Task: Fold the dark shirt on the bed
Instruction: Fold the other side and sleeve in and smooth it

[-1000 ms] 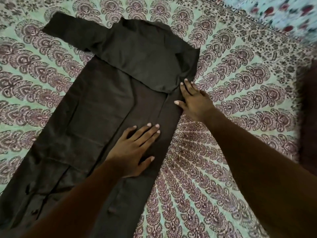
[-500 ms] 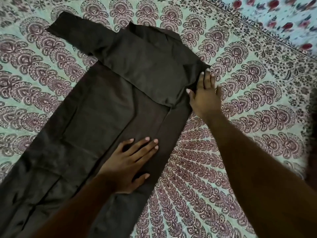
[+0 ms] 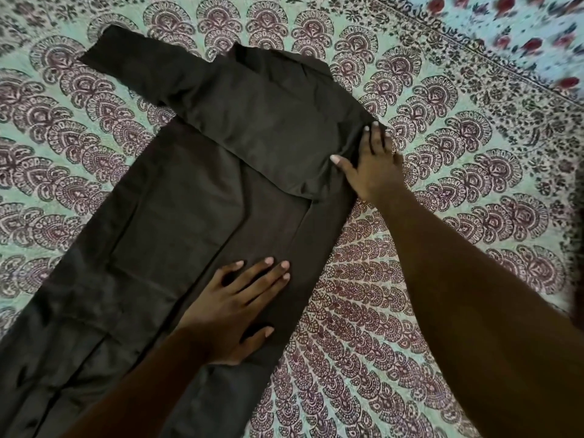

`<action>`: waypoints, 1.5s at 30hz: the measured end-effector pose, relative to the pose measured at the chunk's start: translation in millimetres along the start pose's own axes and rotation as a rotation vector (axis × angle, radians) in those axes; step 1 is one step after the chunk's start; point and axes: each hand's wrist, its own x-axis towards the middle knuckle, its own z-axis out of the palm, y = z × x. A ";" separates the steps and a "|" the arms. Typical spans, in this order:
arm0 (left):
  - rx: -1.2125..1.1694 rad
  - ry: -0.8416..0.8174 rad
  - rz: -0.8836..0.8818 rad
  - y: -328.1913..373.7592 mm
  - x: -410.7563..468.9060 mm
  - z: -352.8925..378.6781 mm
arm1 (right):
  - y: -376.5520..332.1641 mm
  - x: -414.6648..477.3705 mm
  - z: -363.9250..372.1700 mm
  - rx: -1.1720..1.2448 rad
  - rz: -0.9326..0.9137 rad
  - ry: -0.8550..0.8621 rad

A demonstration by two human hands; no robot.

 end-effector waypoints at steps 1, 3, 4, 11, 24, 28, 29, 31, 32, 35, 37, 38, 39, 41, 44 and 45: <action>0.001 0.002 0.001 -0.4 -0.1 -0.2 | -2.0 -1.9 -1.1 0.014 0.010 0.011; 0.007 0.003 0.003 -1.4 0.4 0.2 | -12.6 -25.7 2.5 0.034 0.011 0.092; 0.008 -0.003 0.003 -1.3 0.2 0.7 | -18.8 -46.1 8.7 0.041 -0.015 0.142; 0.043 0.003 0.012 0.4 -2.2 2.0 | -9.5 -148.2 61.1 -0.069 -0.226 0.093; 0.096 -0.083 0.049 15.1 -96.6 12.7 | -87.5 -315.8 133.4 0.039 -0.143 0.150; 0.094 -0.149 0.092 23.1 -183.5 26.9 | -116.1 -385.1 152.5 0.030 -0.170 0.087; 0.092 -0.169 0.089 24.3 -202.9 28.8 | -124.1 -402.0 157.7 0.024 -0.188 0.066; 0.082 -0.211 0.093 26.6 -237.3 31.2 | -140.1 -436.0 168.8 0.014 -0.219 0.022; 0.073 -0.225 0.096 26.8 -250.8 32.1 | -148.2 -454.2 174.7 0.005 -0.242 0.006; 0.016 -0.182 0.083 23.8 -269.4 28.0 | -164.4 -504.9 188.7 -0.008 -0.334 -0.027; -0.024 -0.113 0.048 21.7 -262.6 17.9 | -168.0 -527.3 190.5 -0.004 -0.383 -0.033; -0.031 -0.080 0.035 22.2 -254.2 11.5 | -167.4 -531.5 189.2 0.008 -0.392 -0.027; -0.023 -0.063 0.032 23.2 -245.4 6.5 | -166.6 -532.4 185.5 0.029 -0.380 -0.008; 0.028 -0.095 0.065 24.1 -230.1 4.6 | -163.6 -521.7 174.8 0.072 -0.292 0.049; 0.088 -0.197 0.124 21.5 -224.6 15.5 | -153.4 -482.6 157.8 0.120 -0.119 0.083; 0.089 -0.212 0.119 20.4 -227.5 19.4 | -148.8 -466.2 153.1 0.136 -0.084 0.074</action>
